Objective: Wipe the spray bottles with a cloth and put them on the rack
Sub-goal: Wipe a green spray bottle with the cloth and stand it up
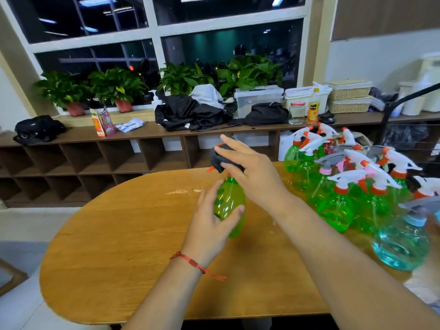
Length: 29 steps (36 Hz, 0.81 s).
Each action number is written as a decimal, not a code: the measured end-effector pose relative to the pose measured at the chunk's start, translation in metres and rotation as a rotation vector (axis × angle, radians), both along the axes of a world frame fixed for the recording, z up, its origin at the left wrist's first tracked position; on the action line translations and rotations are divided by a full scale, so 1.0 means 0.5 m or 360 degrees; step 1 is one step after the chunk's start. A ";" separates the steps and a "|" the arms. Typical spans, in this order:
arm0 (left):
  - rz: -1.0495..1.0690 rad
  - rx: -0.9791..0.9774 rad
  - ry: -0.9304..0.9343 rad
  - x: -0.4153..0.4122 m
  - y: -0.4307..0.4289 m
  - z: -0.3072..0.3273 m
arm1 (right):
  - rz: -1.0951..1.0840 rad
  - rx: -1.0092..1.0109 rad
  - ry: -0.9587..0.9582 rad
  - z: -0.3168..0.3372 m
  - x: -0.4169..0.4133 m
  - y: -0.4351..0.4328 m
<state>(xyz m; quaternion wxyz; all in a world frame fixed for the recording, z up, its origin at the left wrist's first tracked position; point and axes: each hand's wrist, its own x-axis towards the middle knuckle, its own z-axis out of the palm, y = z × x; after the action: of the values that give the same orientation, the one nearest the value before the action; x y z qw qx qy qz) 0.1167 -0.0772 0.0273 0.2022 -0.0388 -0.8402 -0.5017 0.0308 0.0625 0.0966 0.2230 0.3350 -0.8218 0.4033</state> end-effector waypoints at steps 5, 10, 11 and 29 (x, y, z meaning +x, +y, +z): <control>0.0013 -0.0095 0.0054 -0.003 -0.002 -0.001 | 0.0030 0.0113 0.0028 0.028 -0.004 0.002; -0.0002 -0.0044 0.0032 -0.002 0.010 0.002 | 0.0127 0.0292 0.0098 0.027 -0.013 -0.003; 0.0000 0.0003 0.0026 -0.003 0.011 0.001 | 0.0132 0.0327 0.0112 0.025 -0.016 -0.002; -0.0041 -0.0052 0.0069 0.003 0.001 0.017 | 0.0102 -0.0418 -0.0212 0.022 -0.019 0.005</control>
<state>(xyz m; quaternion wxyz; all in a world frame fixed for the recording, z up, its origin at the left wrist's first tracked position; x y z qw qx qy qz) 0.1184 -0.0769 0.0356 0.2133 -0.0638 -0.8431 -0.4895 0.0211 0.0648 0.1074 0.1968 0.3014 -0.7639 0.5356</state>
